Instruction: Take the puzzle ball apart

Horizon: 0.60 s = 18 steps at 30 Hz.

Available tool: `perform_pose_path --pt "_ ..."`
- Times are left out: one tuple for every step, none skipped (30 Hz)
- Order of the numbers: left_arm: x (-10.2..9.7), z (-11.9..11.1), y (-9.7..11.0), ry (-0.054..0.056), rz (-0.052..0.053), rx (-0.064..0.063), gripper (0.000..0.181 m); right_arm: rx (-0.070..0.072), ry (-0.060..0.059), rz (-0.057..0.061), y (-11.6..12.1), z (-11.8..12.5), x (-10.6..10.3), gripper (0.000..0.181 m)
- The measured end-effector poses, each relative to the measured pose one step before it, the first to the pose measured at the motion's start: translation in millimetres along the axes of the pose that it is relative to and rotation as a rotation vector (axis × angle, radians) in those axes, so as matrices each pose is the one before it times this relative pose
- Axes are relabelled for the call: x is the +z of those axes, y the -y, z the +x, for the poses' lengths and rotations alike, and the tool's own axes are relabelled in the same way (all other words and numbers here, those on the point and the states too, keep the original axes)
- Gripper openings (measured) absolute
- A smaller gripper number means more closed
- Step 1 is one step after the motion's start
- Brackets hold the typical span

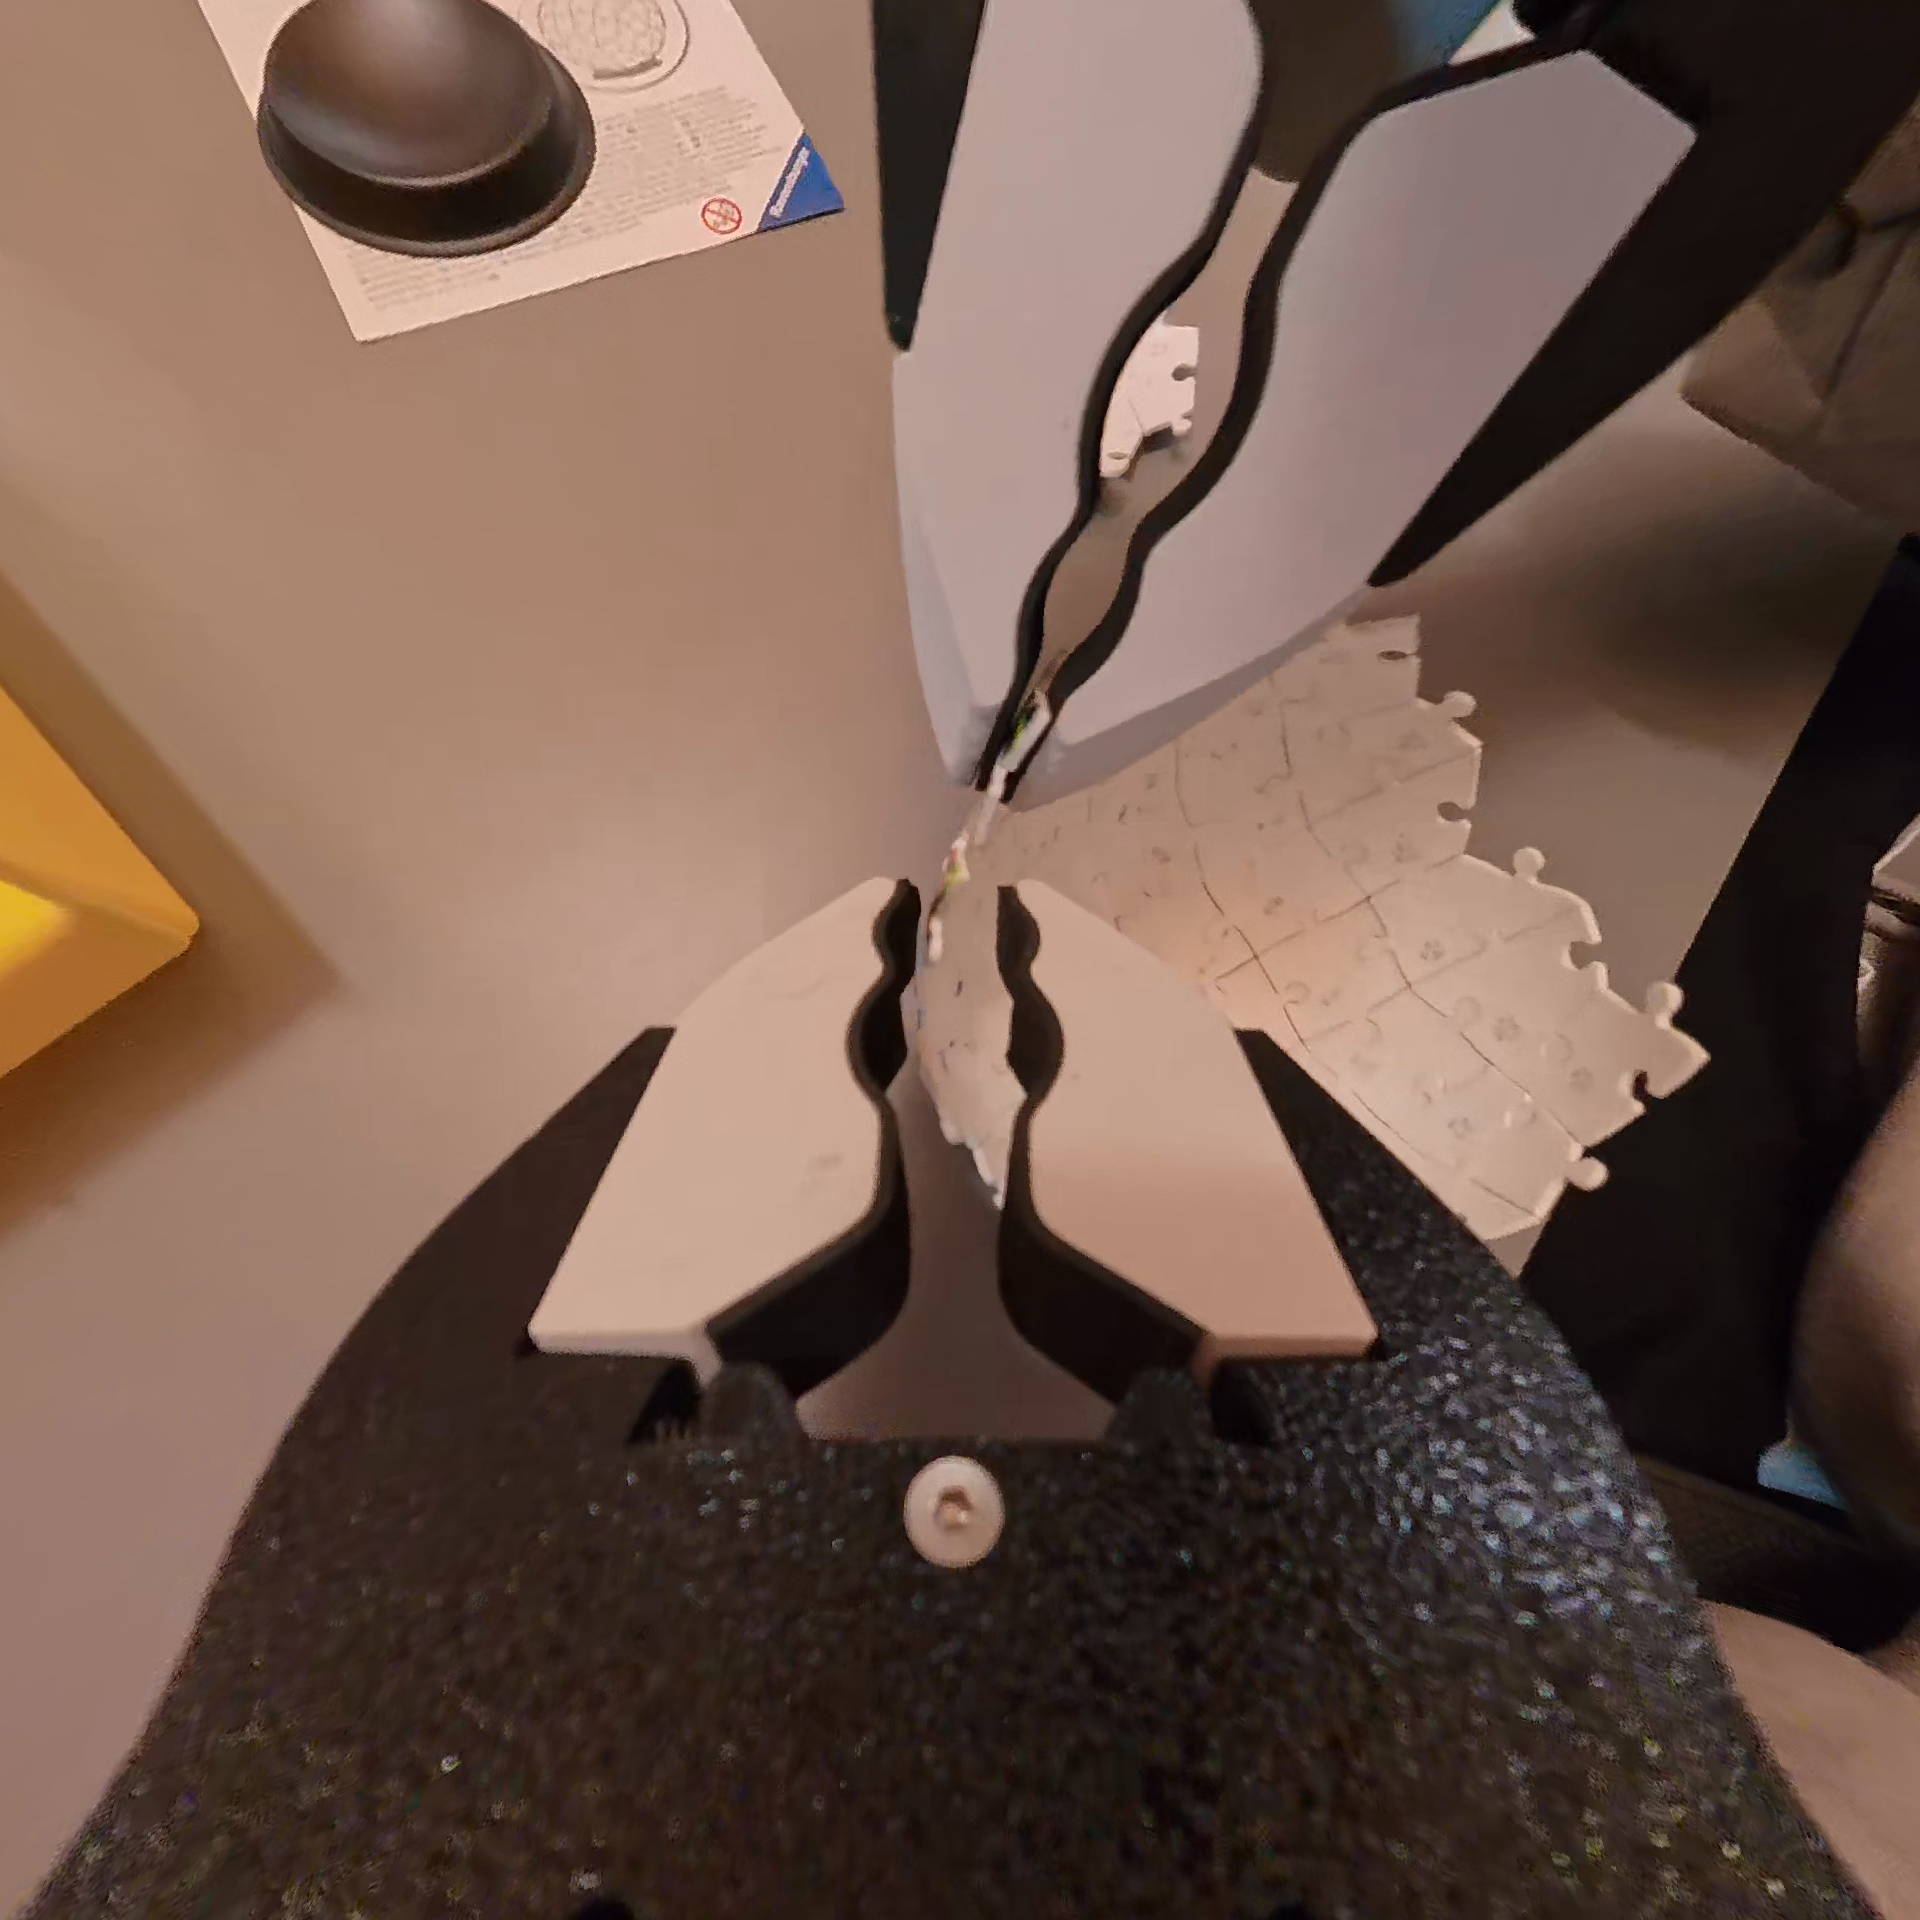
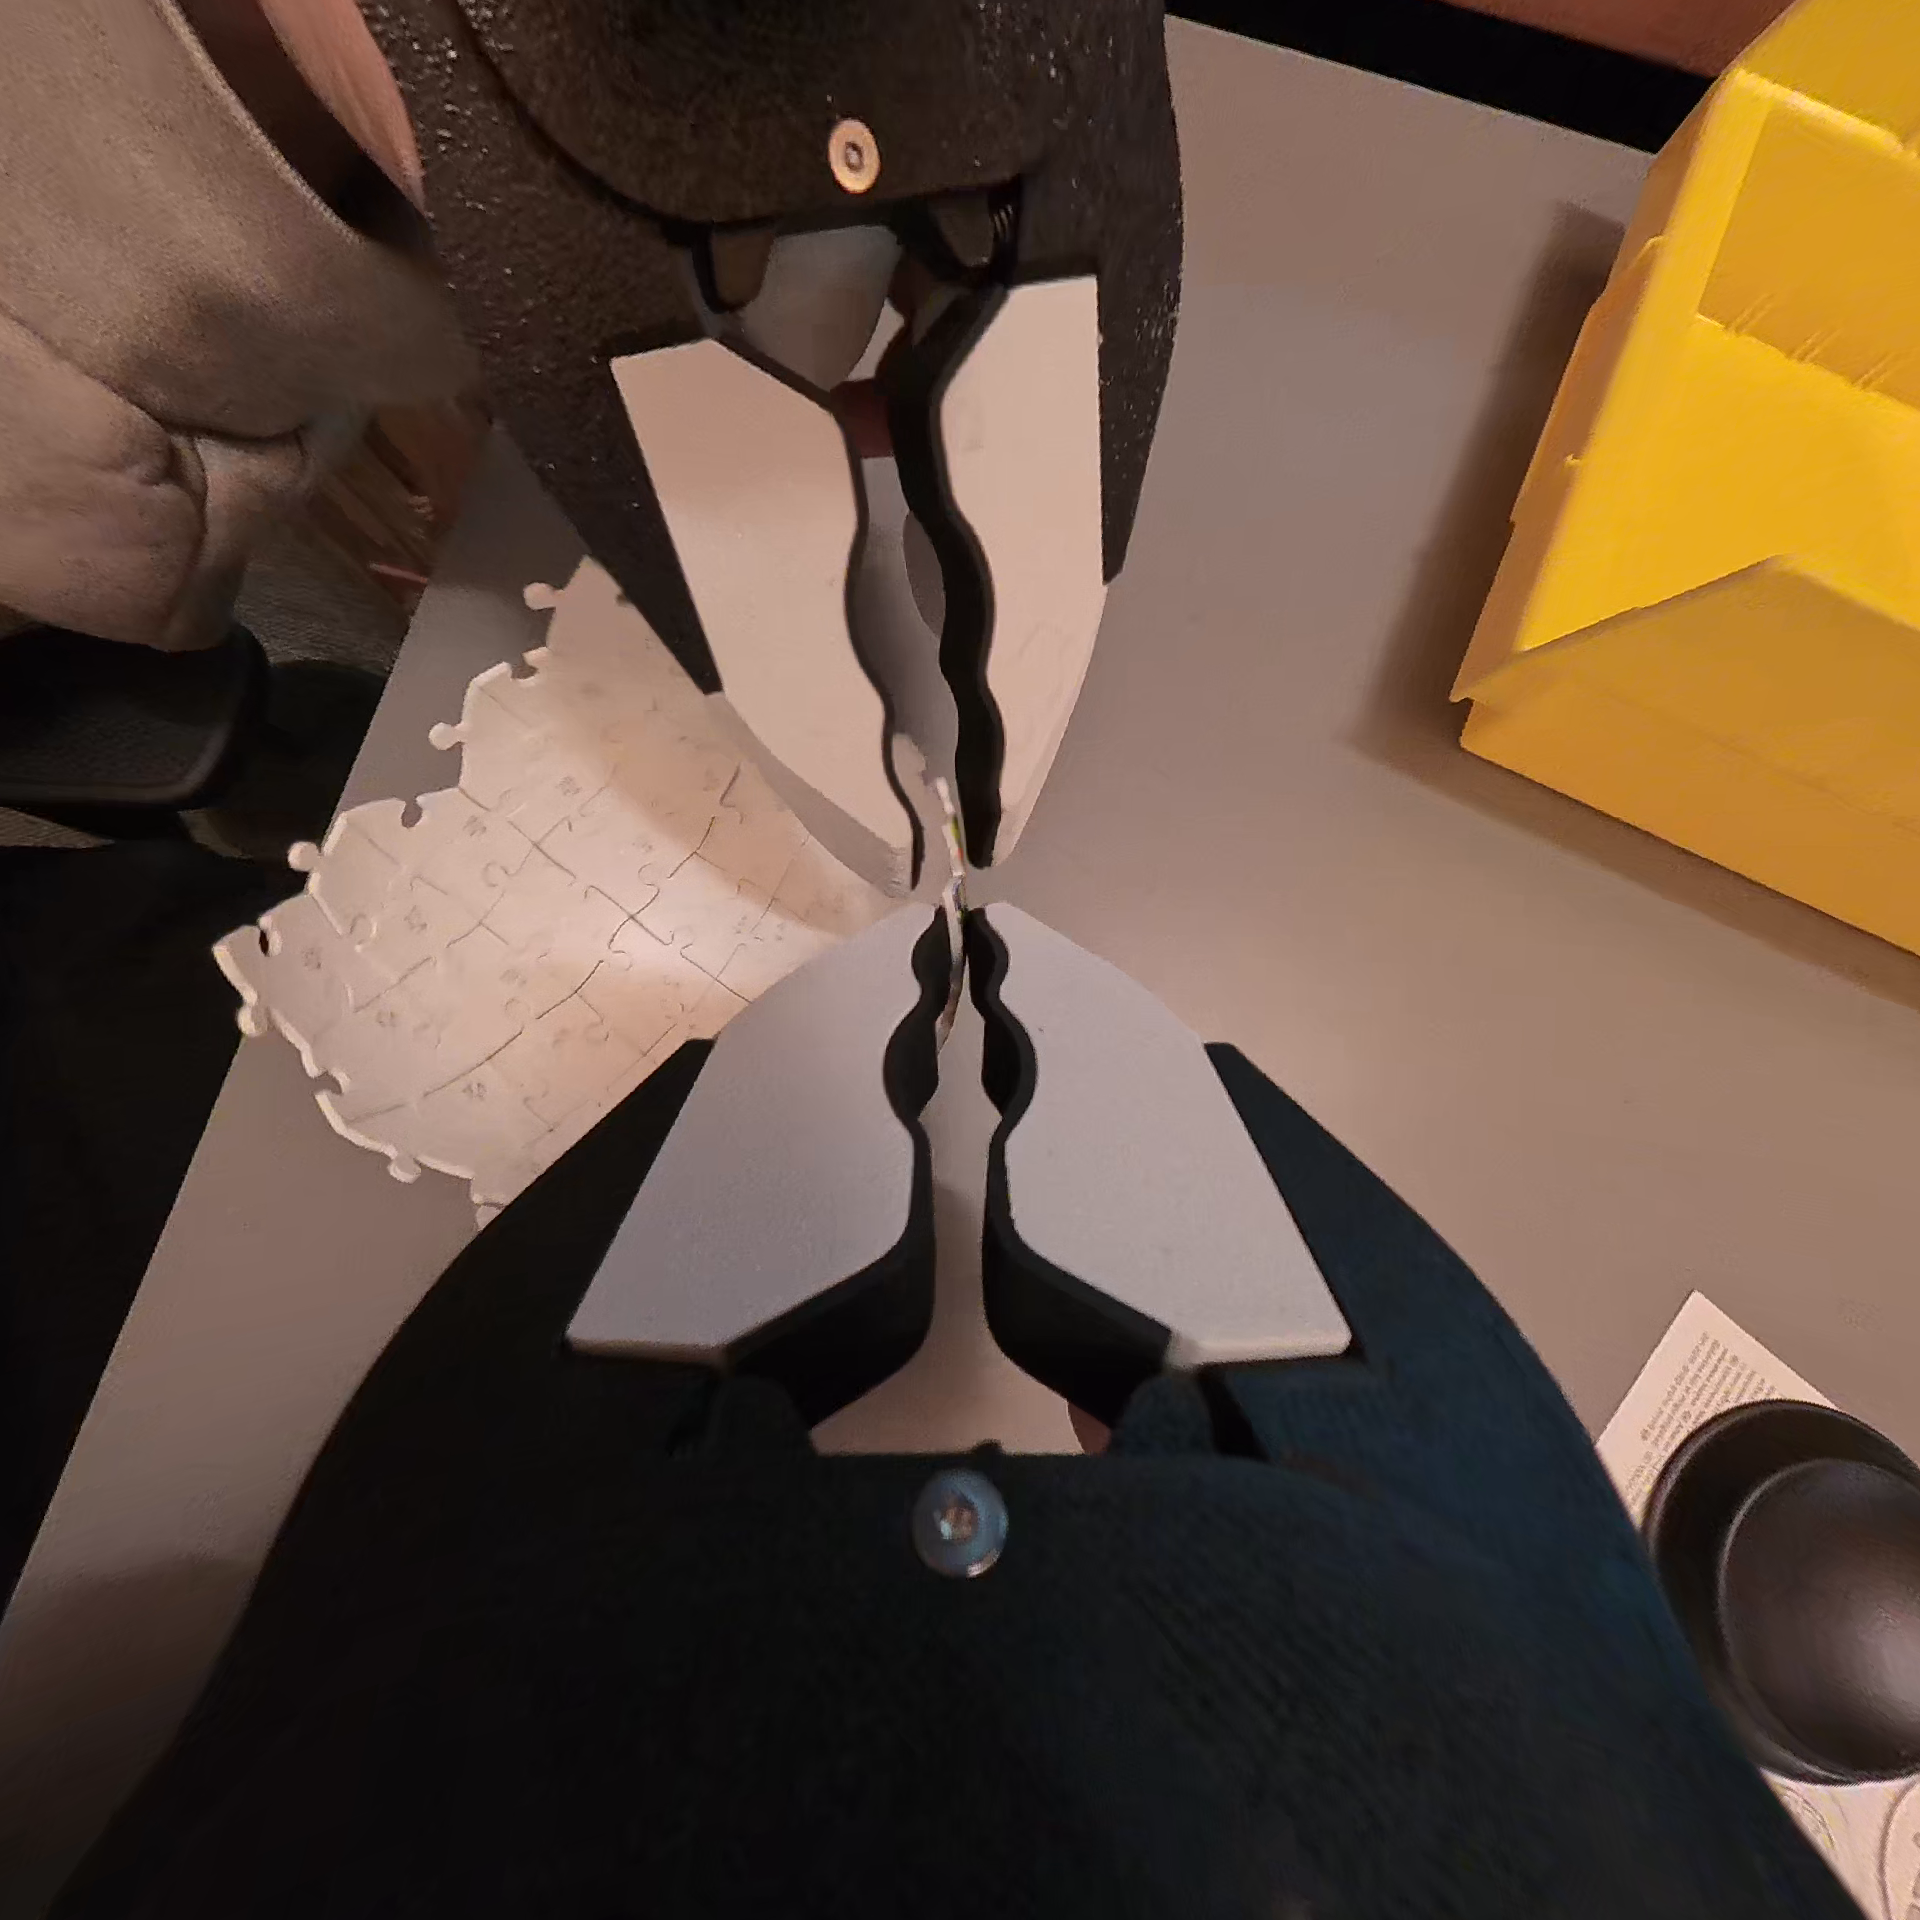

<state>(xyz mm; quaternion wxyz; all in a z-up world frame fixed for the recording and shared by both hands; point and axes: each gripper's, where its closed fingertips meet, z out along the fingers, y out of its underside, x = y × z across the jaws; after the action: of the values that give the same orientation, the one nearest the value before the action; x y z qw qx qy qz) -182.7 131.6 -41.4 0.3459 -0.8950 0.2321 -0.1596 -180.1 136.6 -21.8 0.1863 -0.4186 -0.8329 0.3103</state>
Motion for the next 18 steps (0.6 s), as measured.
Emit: perform_pose_path --pt "0.69 -0.02 -0.12 -0.0049 -0.005 -0.0145 0.013 0.0025 0.0007 0.0013 -0.06 -0.37 0.42 0.003" --pt "0.8 0.44 -0.05 -0.0085 -0.0042 -0.0145 0.012 0.0031 0.0043 0.0003 -0.25 -0.64 0.71 0.003" --pt "0.63 0.54 0.12 -0.0091 -0.0028 -0.0112 0.011 0.0003 -0.0015 0.0049 0.24 0.28 0.81 0.003" --pt "0.49 0.06 -0.33 -0.0046 -0.0021 -0.0087 0.011 -0.0001 -0.0042 0.0045 0.28 0.75 1.14 0.003" --pt "0.26 -0.45 -0.86 -0.0005 -0.0042 -0.0073 0.011 0.0011 0.0003 0.0015 -0.15 0.04 1.16 0.003" --pt "-0.06 -0.43 -0.99 0.0007 -0.0044 -0.0052 0.011 -0.0025 0.0039 0.0023 0.01 -0.62 1.25 0.003" --pt "-0.13 -0.1 -0.52 -0.0003 -0.001 -0.0041 0.012 -0.0064 0.0002 0.0047 0.55 -0.39 1.05 0.003" --pt "-0.14 0.15 -0.33 -0.001 0.0014 -0.0028 0.012 -0.0048 -0.0054 0.0042 0.44 0.56 0.71 0.003" --pt "-0.45 -0.05 -0.27 -0.0002 0.0009 -0.0001 0.012 -0.0004 0.0015 -0.0005 -0.13 -0.05 0.6 0.003" --pt "-0.99 -0.62 -0.31 0.0051 0.0009 0.0009 0.014 0.004 0.0019 0.0007 0.05 0.01 0.75 0.003" --pt "-1.59 -1.98 0.01 0.0157 0.0039 -0.0012 0.018 0.0048 0.0013 0.0033 0.45 0.15 0.58 0.003" --pt "-2.64 -3.14 0.34 0.0226 0.0087 -0.0048 0.021 0.002 0.0042 0.0014 0.04 -0.31 0.54 0.003" --pt "-3.42 -2.32 0.85 0.015 0.0124 -0.0089 0.022 -0.0001 0.0041 -0.0017 -0.34 -0.5 0.32 0.003" --pt "-3.53 -0.05 0.57 -0.0023 0.0128 -0.0126 0.021 -0.0007 -0.0033 -0.001 -0.11 0.51 0.23 0.003" --pt "-2.99 0.69 0.0 -0.0079 0.0086 -0.015 0.017 0.0002 -0.003 0.0016 0.22 0.52 0.13 0.003" --pt "-1.79 0.35 -1.13 -0.0049 -0.002 -0.0137 0.016 0.0053 0.0023 0.001 0.18 0.07 0.31 0.003" --pt "-0.44 0.42 -2.21 -0.0036 -0.011 -0.0072 0.014 0.0079 0.0035 0.0008 0.23 0.13 0.52 0.003" --pt "0.71 -0.13 -2.08 0.0025 -0.0126 0.0001 0.011 0.0039 0.0008 0.0027 0.44 0.34 0.59 0.003"
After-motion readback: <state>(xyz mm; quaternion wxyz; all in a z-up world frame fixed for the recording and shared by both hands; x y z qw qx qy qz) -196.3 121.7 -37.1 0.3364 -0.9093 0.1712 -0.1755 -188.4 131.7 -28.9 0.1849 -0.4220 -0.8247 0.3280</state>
